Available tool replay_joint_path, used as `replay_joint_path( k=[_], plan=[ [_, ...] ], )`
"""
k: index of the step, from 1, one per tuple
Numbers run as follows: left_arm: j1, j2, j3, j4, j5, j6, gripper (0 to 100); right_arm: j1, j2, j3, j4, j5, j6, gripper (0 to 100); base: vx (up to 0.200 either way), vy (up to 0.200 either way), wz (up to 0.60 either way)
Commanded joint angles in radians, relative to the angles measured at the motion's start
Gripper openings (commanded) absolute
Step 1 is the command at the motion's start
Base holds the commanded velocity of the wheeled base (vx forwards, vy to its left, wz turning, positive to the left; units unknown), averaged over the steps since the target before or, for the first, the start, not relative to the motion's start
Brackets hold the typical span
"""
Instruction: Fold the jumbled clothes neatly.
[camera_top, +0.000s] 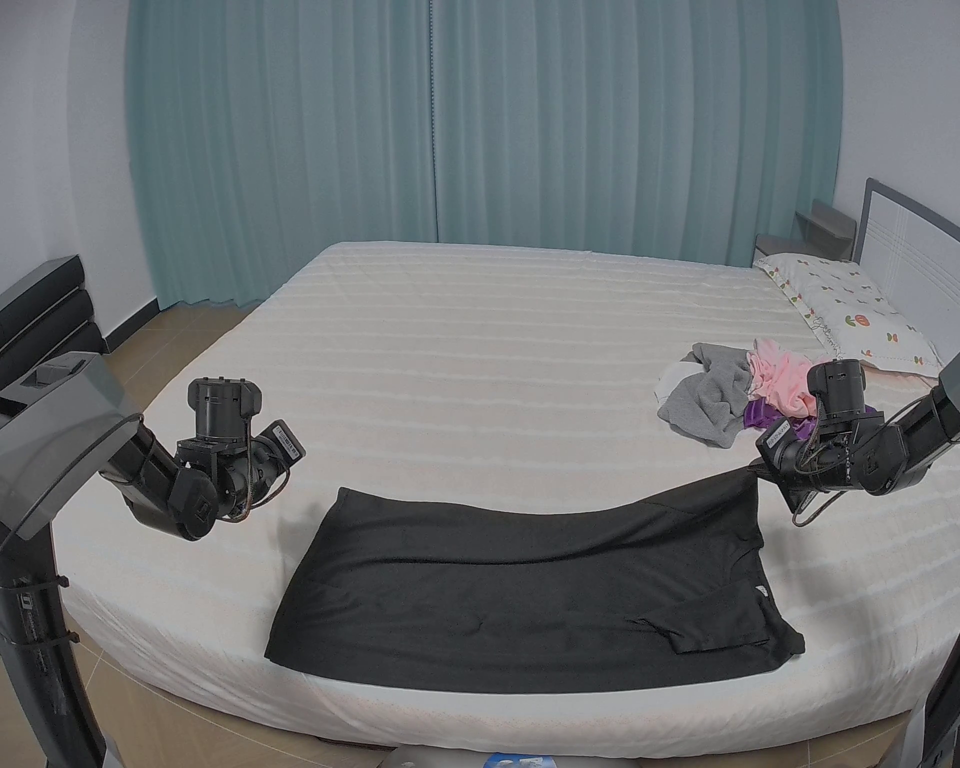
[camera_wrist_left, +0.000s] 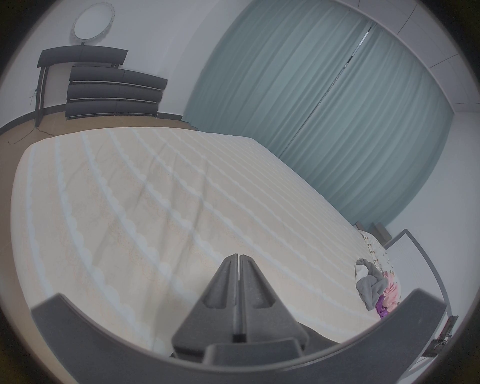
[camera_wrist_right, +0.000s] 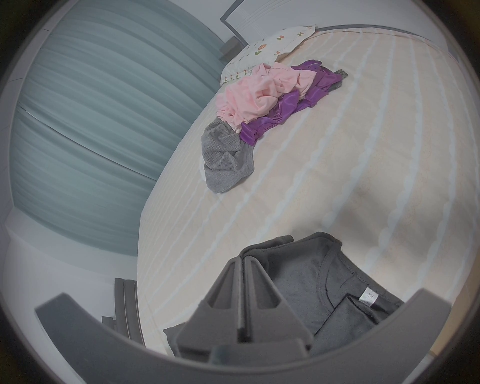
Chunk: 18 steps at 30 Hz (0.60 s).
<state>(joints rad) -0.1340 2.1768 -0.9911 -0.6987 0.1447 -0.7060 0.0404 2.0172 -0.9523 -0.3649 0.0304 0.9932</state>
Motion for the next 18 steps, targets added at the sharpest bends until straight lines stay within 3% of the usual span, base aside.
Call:
replay_joint_path(
  k=[1, 7, 13, 14, 18],
  plan=[
    [-0.001, 0.008, 0.0, 0.004, -0.01, 0.002, 0, 0.006, 0.003, 0.003, 0.0, 0.0, -0.001, 0, 0.0, 0.0, 0.0],
    [-0.001, 0.109, -0.107, 0.064, -0.151, 0.006, 0, 0.013, 0.017, -0.005, 0.0, 0.02, 0.001, 0, 0.0, 0.0, 0.0],
    [-0.001, 0.198, -0.25, 0.153, -0.208, 0.008, 0, 0.019, 0.017, -0.002, 0.0, 0.026, 0.001, 0, 0.0, 0.0, 0.0],
    [-0.001, 0.227, -0.291, 0.169, -0.22, 0.008, 100, 0.021, 0.017, -0.002, 0.0, 0.036, 0.001, 0, 0.0, 0.0, 0.0],
    [0.001, 0.279, -0.37, 0.216, -0.29, 0.01, 100, 0.027, 0.011, 0.0, 0.004, 0.039, -0.001, 0, 0.0, 0.0, 0.0]
  ],
)
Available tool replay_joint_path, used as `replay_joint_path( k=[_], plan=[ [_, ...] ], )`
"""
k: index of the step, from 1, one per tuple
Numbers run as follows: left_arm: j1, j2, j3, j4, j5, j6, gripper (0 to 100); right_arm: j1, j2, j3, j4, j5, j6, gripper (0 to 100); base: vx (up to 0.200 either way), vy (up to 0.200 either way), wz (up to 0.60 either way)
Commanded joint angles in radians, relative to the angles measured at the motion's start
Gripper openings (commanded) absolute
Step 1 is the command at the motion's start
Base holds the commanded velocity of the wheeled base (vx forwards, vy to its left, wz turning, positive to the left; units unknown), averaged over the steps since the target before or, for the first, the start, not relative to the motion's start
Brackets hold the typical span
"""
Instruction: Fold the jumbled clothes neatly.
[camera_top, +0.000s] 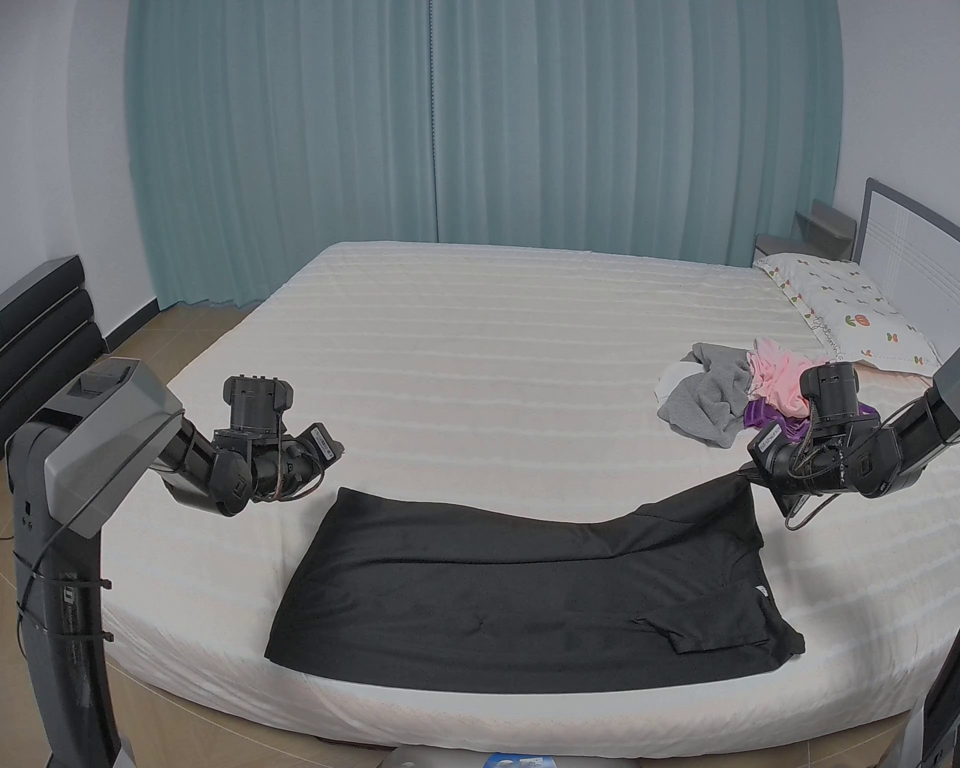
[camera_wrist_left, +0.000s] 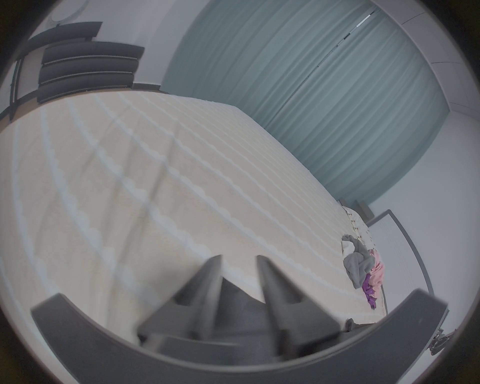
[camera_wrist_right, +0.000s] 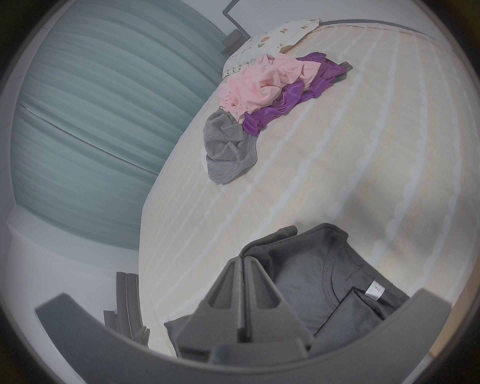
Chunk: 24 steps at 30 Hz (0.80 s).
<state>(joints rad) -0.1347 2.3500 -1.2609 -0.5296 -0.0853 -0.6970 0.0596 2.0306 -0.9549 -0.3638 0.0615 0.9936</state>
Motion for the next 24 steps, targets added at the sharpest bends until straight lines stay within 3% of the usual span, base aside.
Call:
replay_joint_path(
  k=[1, 5, 9, 16, 17, 24],
  plan=[
    [0.001, 0.114, -0.117, 0.06, -0.077, 0.001, 100, 0.008, -0.003, 0.002, 0.003, 0.008, -0.001, 0, 0.0, 0.0, 0.0],
    [0.0, 0.143, -0.164, 0.102, -0.117, 0.007, 100, 0.008, 0.0, 0.002, 0.005, 0.009, -0.003, 0, 0.0, 0.0, 0.0],
    [0.0, 0.184, -0.204, 0.123, -0.119, 0.053, 100, 0.009, -0.003, 0.001, 0.005, 0.012, -0.003, 0, 0.0, 0.0, 0.0],
    [-0.002, 0.206, -0.227, 0.126, -0.12, 0.056, 100, 0.009, -0.006, -0.001, 0.008, 0.012, -0.007, 0, 0.0, 0.0, 0.0],
    [-0.002, 0.206, -0.229, 0.126, -0.12, 0.054, 0, 0.009, -0.006, 0.001, 0.008, 0.012, -0.009, 0, 0.0, 0.0, 0.0],
    [0.02, 0.176, -0.216, 0.128, -0.109, 0.054, 0, 0.008, 0.003, -0.005, 0.006, 0.011, -0.009, 0, 0.0, 0.0, 0.0]
  ],
)
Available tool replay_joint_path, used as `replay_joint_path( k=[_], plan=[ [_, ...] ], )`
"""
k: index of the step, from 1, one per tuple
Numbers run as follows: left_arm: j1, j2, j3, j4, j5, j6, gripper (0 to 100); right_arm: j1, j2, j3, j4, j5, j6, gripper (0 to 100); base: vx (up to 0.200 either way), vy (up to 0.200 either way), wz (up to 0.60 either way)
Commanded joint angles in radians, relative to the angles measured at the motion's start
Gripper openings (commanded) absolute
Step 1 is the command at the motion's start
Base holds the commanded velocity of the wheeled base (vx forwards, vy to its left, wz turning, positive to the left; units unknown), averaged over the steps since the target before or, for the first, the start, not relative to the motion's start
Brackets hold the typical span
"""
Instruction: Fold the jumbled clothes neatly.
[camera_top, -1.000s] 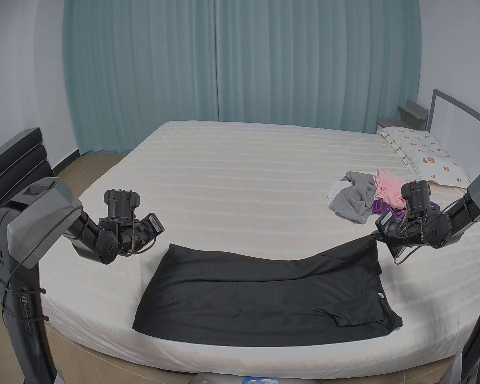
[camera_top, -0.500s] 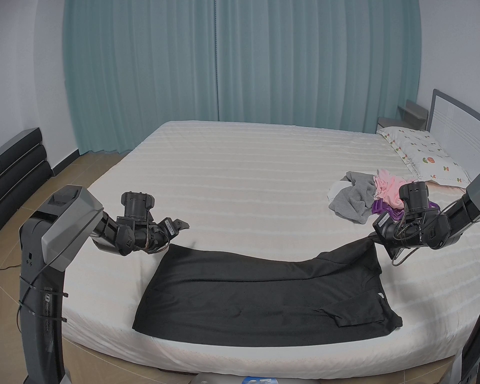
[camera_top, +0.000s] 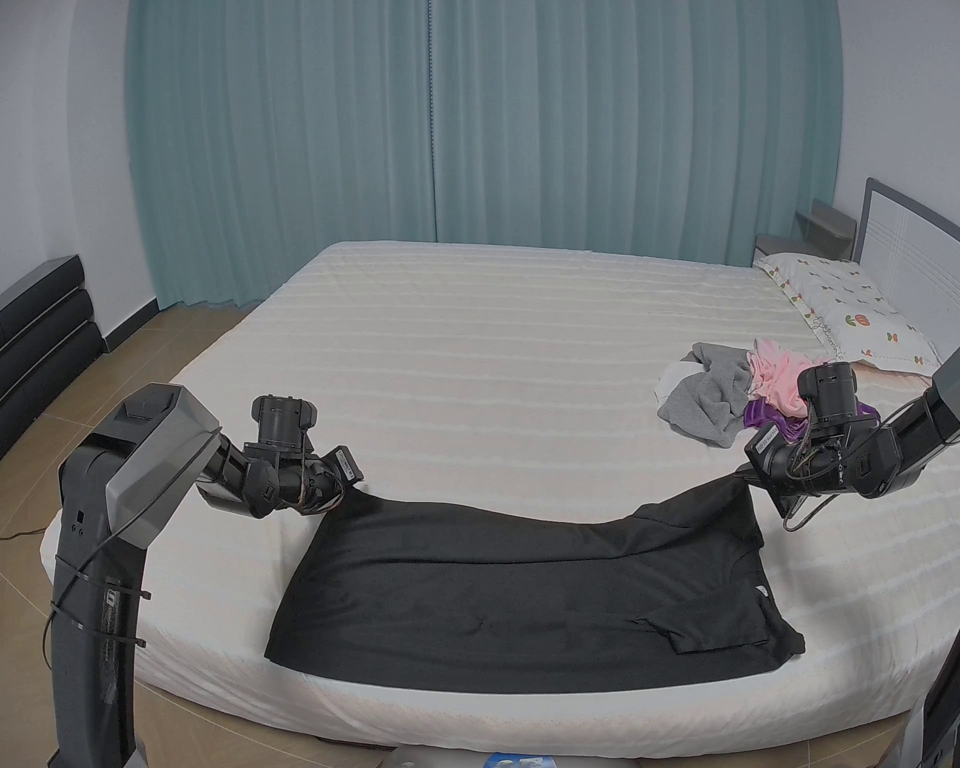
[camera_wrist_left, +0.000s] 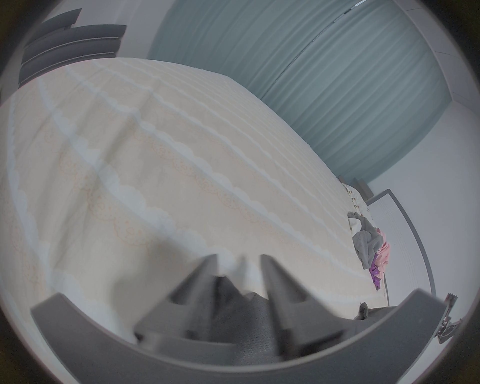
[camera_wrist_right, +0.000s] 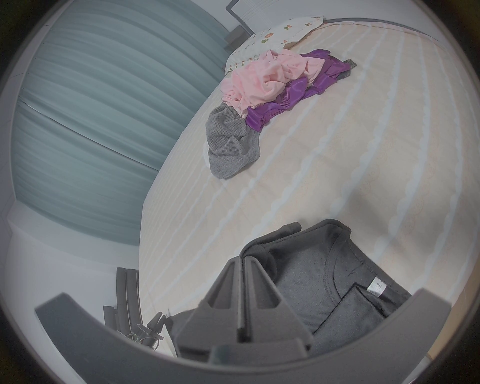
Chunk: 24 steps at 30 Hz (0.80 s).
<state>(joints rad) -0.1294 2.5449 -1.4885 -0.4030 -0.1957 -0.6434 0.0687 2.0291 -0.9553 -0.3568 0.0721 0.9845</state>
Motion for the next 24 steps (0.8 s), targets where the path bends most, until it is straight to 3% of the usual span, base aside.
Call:
replay_joint_path(
  k=[1, 15, 24],
  plan=[
    [0.016, -0.023, 0.014, 0.001, 0.002, 0.001, 0, -0.001, 0.005, -0.005, -0.001, 0.0, 0.0, 0, 0.0, 0.0, 0.0],
    [0.076, -0.158, 0.085, -0.011, 0.002, -0.001, 0, 0.002, 0.039, -0.082, -0.01, -0.003, 0.0, 0, 0.0, 0.0, 0.0],
    [0.086, -0.16, 0.083, -0.051, 0.056, 0.001, 0, 0.003, 0.14, -0.187, -0.047, -0.012, 0.0, 0, 0.0, 0.0, 0.0]
  ],
)
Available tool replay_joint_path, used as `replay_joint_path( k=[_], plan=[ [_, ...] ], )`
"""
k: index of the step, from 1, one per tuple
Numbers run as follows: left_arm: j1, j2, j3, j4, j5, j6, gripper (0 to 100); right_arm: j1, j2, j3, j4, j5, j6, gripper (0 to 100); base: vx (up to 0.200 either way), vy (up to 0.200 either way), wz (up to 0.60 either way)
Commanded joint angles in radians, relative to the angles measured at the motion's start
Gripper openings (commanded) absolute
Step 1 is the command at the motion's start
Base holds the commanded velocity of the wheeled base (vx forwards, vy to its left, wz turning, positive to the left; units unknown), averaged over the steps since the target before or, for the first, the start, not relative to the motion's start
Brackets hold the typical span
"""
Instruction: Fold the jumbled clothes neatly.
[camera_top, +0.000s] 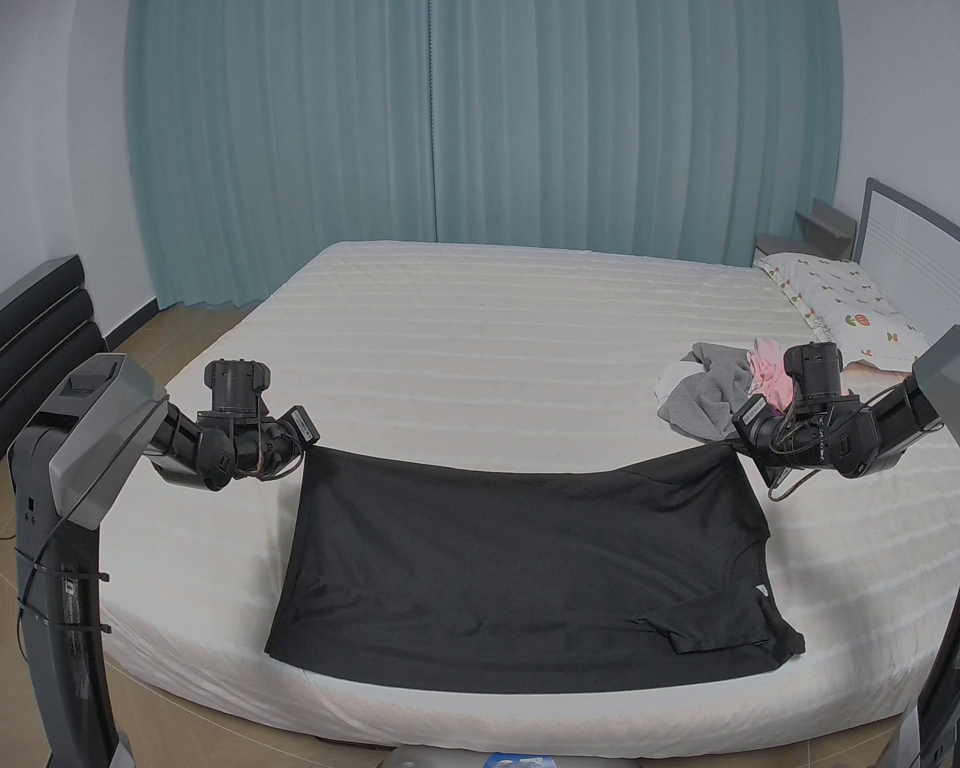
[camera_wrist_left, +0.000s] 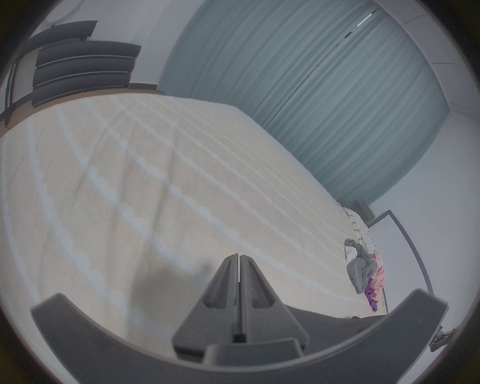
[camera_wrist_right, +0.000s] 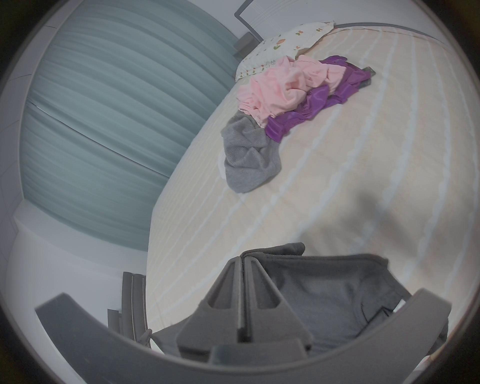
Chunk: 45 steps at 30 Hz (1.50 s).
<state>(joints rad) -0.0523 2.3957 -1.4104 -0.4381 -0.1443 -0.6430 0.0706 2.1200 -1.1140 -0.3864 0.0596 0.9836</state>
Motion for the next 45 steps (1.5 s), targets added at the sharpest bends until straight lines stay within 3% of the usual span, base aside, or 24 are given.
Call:
replay_joint_path(
  k=[1, 16, 31, 37, 45],
  plan=[
    [0.009, -0.013, 0.008, -0.024, 0.005, 0.0, 0, 0.001, 0.052, -0.032, -0.032, -0.001, 0.001, 0, 0.0, 0.0, 0.0],
    [0.012, -0.075, 0.107, -0.028, 0.011, 0.005, 0, -0.011, 0.032, 0.007, -0.04, 0.002, -0.025, 0, 0.0, 0.0, 0.0],
    [0.014, -0.222, 0.403, -0.1, -0.001, 0.08, 0, -0.02, -0.11, 0.261, -0.052, 0.017, -0.148, 0, 0.0, 0.0, 0.0],
    [0.019, -0.251, 0.541, -0.211, -0.005, 0.103, 0, -0.031, -0.161, 0.365, -0.055, 0.069, -0.171, 0, 0.0, 0.0, 0.0],
    [0.019, -0.28, 0.647, -0.22, -0.021, 0.106, 0, -0.049, -0.155, 0.484, -0.14, 0.1, -0.226, 0, 0.0, 0.0, 0.0]
  ],
)
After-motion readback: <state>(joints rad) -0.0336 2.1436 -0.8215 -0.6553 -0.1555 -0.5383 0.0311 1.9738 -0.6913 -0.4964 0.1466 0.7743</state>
